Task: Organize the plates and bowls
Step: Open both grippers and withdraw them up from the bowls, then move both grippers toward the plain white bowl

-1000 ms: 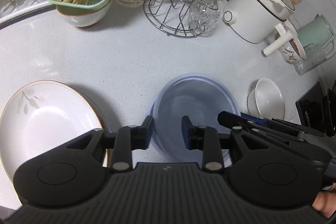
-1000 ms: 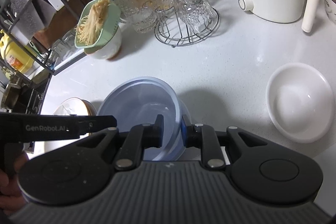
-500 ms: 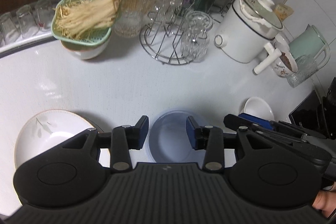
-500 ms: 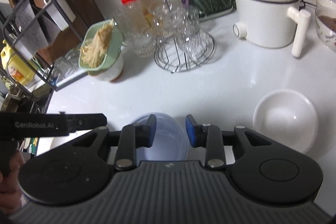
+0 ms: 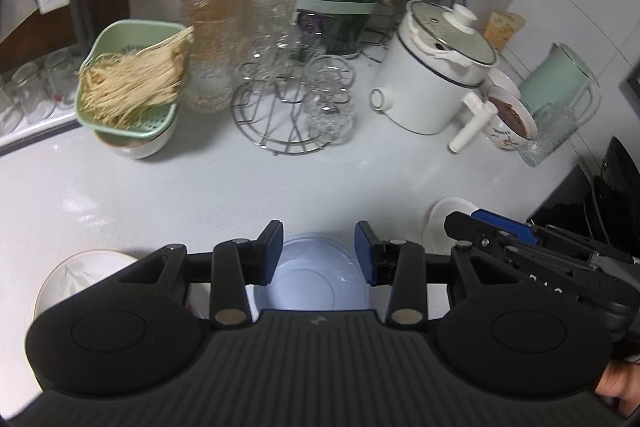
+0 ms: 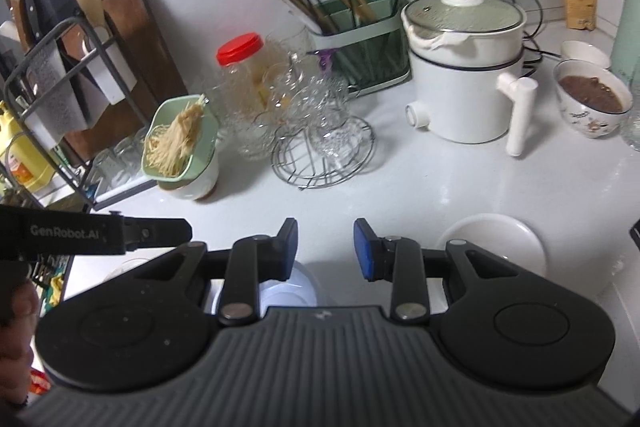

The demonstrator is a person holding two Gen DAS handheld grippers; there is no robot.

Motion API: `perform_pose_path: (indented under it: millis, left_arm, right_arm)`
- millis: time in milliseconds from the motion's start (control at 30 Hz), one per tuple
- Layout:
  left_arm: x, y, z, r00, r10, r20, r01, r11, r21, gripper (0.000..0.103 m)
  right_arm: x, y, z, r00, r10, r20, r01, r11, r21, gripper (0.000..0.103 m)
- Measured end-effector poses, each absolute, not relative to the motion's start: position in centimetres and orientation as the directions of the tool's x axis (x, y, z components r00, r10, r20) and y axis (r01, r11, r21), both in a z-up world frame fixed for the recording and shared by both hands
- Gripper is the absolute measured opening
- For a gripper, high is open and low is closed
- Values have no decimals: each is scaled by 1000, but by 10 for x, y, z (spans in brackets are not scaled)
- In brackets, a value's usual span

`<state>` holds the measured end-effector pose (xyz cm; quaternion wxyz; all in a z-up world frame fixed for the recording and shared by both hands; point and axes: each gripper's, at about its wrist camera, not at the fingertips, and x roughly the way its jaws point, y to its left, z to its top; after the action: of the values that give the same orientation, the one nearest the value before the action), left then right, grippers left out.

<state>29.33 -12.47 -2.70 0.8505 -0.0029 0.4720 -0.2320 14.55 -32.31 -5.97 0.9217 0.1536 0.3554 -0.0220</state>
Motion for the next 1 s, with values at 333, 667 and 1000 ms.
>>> perform_pose_path:
  millis: [333,667,1000]
  left_arm:
    - [285,-154,-34,394,-466,-792,496,834,-243,45]
    - [272,-201,-58,291,-519,-804,609,749,-262,45]
    - [260,-211,-72,249,-523,-815,645,717,-263,45]
  right_arm:
    - [117,-337,-66,750,-29,-661,256,934,249,34]
    - [80,-359,-73,721,-175,-671,412,886,212,34]
    - [54,-365,-87,692,-234,-683,482,854,196,34]
